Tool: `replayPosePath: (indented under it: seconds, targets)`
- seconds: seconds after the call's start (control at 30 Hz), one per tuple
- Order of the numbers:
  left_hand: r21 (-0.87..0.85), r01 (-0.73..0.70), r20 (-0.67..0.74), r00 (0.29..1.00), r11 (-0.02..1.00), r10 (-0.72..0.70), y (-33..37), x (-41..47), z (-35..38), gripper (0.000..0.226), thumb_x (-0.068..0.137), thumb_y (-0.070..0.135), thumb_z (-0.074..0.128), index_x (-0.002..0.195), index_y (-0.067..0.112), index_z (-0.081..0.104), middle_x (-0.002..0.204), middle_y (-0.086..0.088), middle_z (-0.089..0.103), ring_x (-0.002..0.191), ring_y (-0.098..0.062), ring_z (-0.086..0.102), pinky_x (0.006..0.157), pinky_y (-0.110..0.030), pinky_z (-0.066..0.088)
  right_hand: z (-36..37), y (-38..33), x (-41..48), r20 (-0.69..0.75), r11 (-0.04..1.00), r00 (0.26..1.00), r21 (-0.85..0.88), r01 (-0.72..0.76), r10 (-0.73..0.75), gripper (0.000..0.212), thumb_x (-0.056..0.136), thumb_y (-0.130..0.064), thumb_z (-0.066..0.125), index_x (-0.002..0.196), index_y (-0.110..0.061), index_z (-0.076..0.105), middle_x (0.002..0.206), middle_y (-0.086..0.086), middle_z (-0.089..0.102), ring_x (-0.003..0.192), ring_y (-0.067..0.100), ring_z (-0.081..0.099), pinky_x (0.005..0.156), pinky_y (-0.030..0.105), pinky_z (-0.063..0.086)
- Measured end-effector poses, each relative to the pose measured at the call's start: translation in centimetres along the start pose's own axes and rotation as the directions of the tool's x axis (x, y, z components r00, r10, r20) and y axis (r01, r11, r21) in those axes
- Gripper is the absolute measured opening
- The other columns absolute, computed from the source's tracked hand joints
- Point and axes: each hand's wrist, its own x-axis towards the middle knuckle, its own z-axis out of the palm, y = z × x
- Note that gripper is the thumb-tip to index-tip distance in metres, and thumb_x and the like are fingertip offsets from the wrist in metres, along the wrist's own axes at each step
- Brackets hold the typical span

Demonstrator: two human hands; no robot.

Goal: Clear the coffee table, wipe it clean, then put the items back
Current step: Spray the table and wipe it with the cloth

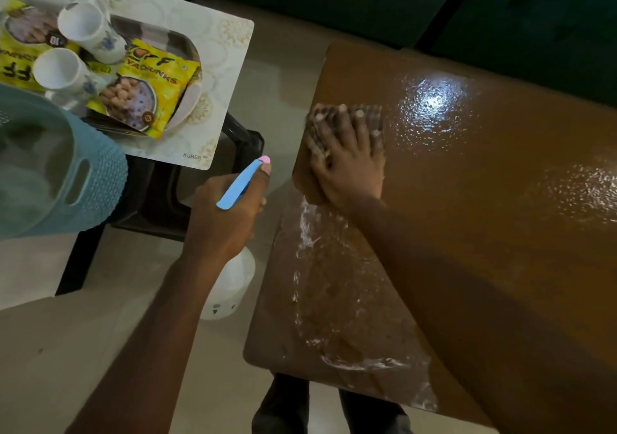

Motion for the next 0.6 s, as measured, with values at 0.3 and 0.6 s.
replayPosePath:
  seconds: [0.3,0.6]
  targets:
    - [0.053,0.036,0.160,0.986,0.998,-0.044,0.2,-2.4,1.7,0.046,0.088,0.056,0.055,0.069,0.016,0.064,0.065,-0.008,0.064,0.050,-0.014,0.058,0.048,-0.020,0.048,-1.3,9.3,-8.0,0.074,0.996,0.995,-0.056,0.070,-0.066,0.064,0.095,-0.060,0.026,0.155,-0.048,0.011,0.167,-0.011,0.007,0.154,0.015,0.001,0.123,0.046,0.008]
    - [0.172,0.028,0.376,0.922,0.985,-0.092,1.0,-7.2,6.1,0.053,0.082,0.065,0.055,0.078,0.014,0.066,0.071,-0.016,0.065,0.064,-0.032,0.063,0.053,-0.038,0.055,-1.1,14.4,-21.4,0.219,0.983,0.967,-0.098,0.153,-0.129,0.065,0.097,-0.059,0.025,0.156,-0.045,0.002,0.167,-0.009,-0.001,0.154,0.018,-0.004,0.123,0.047,0.005]
